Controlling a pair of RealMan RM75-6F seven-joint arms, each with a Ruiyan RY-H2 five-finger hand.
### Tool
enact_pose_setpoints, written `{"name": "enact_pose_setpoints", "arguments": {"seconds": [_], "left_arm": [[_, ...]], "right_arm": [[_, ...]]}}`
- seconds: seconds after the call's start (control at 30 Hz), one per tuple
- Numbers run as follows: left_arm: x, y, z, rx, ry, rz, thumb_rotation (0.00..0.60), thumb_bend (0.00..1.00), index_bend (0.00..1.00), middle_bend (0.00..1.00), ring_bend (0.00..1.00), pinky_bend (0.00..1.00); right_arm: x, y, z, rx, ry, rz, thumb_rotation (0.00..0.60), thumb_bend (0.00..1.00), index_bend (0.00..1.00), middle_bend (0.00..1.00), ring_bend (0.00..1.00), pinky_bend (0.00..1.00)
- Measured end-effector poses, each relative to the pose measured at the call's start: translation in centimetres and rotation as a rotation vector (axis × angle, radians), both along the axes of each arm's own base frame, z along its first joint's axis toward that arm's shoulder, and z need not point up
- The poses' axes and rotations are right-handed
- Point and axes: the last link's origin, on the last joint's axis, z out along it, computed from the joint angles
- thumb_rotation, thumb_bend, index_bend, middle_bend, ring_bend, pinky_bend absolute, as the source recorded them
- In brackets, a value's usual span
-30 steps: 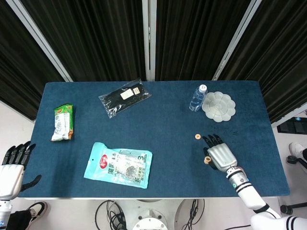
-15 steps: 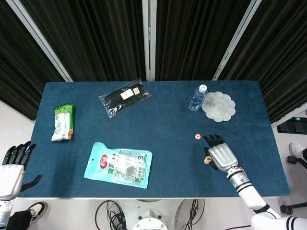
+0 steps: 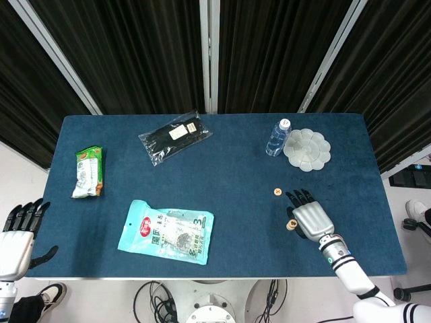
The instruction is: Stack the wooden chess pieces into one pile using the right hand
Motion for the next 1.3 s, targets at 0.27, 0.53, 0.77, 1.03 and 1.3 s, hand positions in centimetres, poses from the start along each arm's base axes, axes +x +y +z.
{"name": "enact_pose_setpoints", "arguments": {"seconds": [0.27, 0.53, 0.77, 1.03, 1.3], "left_arm": [[0.0, 0.0, 0.0, 0.000, -0.001, -0.003, 0.600, 0.19, 0.04, 0.00, 0.00, 0.00], [0.0, 0.0, -0.1, -0.004, 0.001, -0.003, 0.600, 0.19, 0.04, 0.00, 0.00, 0.00], [0.0, 0.0, -0.1, -0.003, 0.001, -0.001, 0.600, 0.19, 0.04, 0.00, 0.00, 0.00], [0.0, 0.0, -0.1, -0.005, 0.000, 0.001, 0.600, 0.19, 0.04, 0.00, 0.00, 0.00], [0.0, 0.0, -0.1, -0.005, -0.001, 0.000, 0.600, 0.19, 0.04, 0.00, 0.00, 0.00]], "right_arm": [[-0.2, 0.2, 0.6, 0.000, -0.004, -0.008, 0.600, 0.22, 0.33, 0.05, 0.00, 0.00], [-1.2, 0.7, 1.0, 0.064, -0.019, -0.072, 0.544, 0.57, 0.29, 0.00, 0.00, 0.00], [-1.8, 0.6, 1.0, 0.079, -0.047, -0.081, 0.500, 0.70, 0.29, 0.00, 0.00, 0.00], [-1.9, 0.7, 0.8, 0.084, -0.050, -0.078, 0.497, 0.80, 0.29, 0.00, 0.00, 0.00], [-2.0, 0.8, 0.9, 0.071, -0.044, -0.083, 0.494, 0.84, 0.33, 0.01, 0.00, 0.00]]}}
